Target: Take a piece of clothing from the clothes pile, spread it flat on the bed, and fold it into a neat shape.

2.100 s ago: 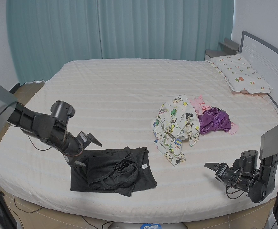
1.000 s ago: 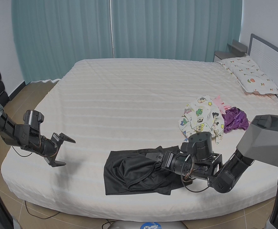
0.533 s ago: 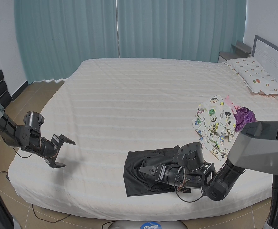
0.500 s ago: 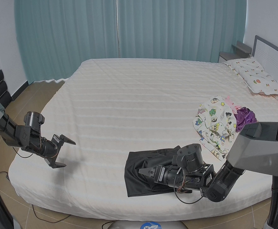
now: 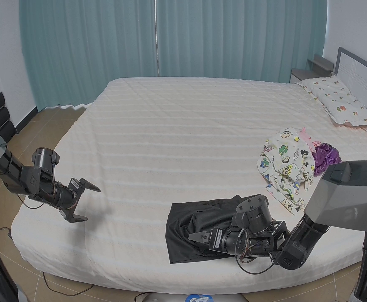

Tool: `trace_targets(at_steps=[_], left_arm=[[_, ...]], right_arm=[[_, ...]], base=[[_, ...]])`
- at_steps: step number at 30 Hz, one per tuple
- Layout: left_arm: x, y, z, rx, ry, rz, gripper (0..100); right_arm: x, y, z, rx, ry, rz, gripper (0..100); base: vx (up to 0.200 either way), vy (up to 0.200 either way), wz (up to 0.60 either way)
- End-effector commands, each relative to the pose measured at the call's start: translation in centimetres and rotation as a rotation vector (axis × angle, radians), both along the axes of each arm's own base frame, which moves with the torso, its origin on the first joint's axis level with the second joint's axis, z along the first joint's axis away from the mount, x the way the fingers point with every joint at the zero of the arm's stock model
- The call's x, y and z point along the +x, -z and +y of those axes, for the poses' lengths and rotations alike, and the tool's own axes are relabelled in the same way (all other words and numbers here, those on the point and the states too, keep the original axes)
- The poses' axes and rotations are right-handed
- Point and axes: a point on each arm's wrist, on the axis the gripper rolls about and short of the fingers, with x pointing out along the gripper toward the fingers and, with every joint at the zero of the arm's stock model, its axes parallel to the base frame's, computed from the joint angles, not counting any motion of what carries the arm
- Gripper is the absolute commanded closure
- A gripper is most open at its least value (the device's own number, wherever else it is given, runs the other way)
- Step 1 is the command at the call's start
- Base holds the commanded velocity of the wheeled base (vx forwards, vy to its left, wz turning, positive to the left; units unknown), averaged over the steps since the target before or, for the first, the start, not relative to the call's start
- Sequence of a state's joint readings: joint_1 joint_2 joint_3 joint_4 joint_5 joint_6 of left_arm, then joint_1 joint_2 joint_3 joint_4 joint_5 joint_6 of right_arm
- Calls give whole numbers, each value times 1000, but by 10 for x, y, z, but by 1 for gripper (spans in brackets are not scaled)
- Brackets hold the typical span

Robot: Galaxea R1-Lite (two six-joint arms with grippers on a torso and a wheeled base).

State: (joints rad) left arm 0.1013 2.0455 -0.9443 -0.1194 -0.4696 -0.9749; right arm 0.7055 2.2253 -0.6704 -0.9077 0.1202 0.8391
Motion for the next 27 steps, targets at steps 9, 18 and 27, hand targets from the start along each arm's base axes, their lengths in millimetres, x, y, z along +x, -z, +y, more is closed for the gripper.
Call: trace_targets(at_steps=[9, 18, 27], left_arm=[[1, 0, 0, 0, -1, -1, 0], [1, 0, 0, 0, -1, -1, 0], [1, 0, 0, 0, -1, -1, 0]], right_arm=[[-2, 20, 20, -35, -50, 10, 0], [0, 24, 23, -76, -43, -29, 0], [-9, 18, 17, -119, -20, -30, 0]], base=[[0, 0, 0], [0, 0, 0], [0, 0, 0]])
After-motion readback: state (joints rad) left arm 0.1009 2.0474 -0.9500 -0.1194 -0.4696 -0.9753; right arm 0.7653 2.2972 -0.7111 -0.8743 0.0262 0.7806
